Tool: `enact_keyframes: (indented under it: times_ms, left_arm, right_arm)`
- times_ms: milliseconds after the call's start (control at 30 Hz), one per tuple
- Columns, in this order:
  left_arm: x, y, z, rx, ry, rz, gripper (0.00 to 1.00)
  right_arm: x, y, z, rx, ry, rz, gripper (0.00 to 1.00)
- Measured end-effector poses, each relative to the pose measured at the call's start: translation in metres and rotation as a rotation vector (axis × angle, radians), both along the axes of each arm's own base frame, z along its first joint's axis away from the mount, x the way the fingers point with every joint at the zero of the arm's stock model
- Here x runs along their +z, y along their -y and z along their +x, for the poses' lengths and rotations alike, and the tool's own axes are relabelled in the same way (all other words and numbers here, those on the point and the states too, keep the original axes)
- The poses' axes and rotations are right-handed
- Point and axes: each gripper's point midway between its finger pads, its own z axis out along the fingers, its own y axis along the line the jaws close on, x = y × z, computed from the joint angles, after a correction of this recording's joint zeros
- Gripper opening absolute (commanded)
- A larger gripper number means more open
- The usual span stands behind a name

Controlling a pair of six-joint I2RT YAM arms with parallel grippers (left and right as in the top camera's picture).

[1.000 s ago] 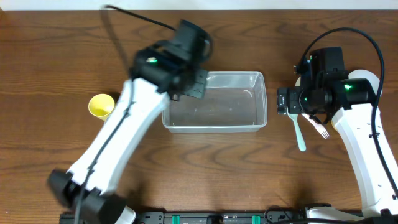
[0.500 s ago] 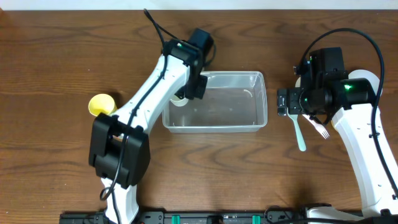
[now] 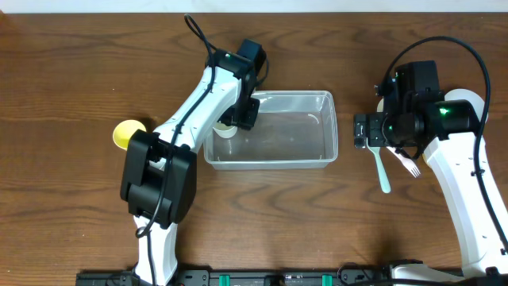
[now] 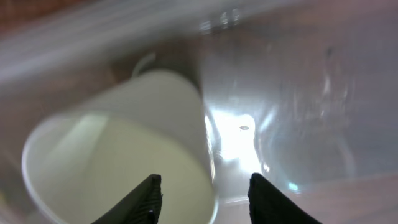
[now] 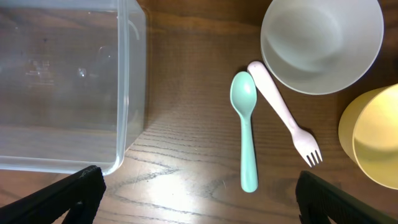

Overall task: Pack container
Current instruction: 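Carry the white cup into the container and release it, then grasp the grey-blue cup rim with the left gripper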

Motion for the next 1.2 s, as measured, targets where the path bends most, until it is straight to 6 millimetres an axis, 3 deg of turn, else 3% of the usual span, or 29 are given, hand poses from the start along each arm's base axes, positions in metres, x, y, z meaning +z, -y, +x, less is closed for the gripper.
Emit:
enact_keyframes:
  times_ms: [67,133,267,400,467,533,600,667,867,1000,1200]
  left_arm:
    - [0.01,-0.003,-0.007,0.0,-0.01,0.005,0.49]
    - [0.031,-0.006,-0.012,0.0,0.017,-0.008,0.52]
    - [0.115,-0.015,-0.017,0.007,0.214,-0.069,0.6]
    - [0.205,-0.053,-0.048,0.076,0.409,-0.126,0.6]
    - [0.226,-0.079,-0.065,0.152,0.45,-0.128,0.6]
    - [0.232,-0.102,-0.075,0.233,0.46,-0.116,0.6]
    - [0.224,-0.12,-0.079,0.31,0.44,-0.094,0.6]
    - [0.201,-0.132,-0.078,0.367,0.385,-0.068,0.6]
    - [0.095,-0.151,-0.078,0.46,0.165,0.009,0.6]
    - [0.043,-0.161,-0.091,0.503,0.075,0.036,0.61]
    - [0.002,-0.172,-0.1,0.552,0.015,0.049,0.6]
  right_arm:
    - [0.0,0.0,0.0,0.0,-0.001,0.0,0.99]
    - [0.0,0.0,0.0,0.0,-0.001,0.0,0.99]
    - [0.0,0.0,0.0,0.0,-0.002,0.0,0.99]
    - [0.0,0.0,0.0,0.0,-0.001,0.0,0.99]
    - [0.0,0.0,0.0,0.0,0.0,0.0,0.99]
    - [0.0,0.0,0.0,0.0,0.0,0.0,0.99]
    - [0.0,0.0,0.0,0.0,0.0,0.0,0.99]
    - [0.0,0.0,0.0,0.0,0.0,0.0,0.99]
    - [0.0,0.0,-0.001,0.0,-0.006,0.0,0.99]
    - [-0.001,0.0,-0.003,0.0,-0.012,0.0,0.99]
    - [-0.001,0.0,-0.003,0.0,-0.012,0.0,0.99]
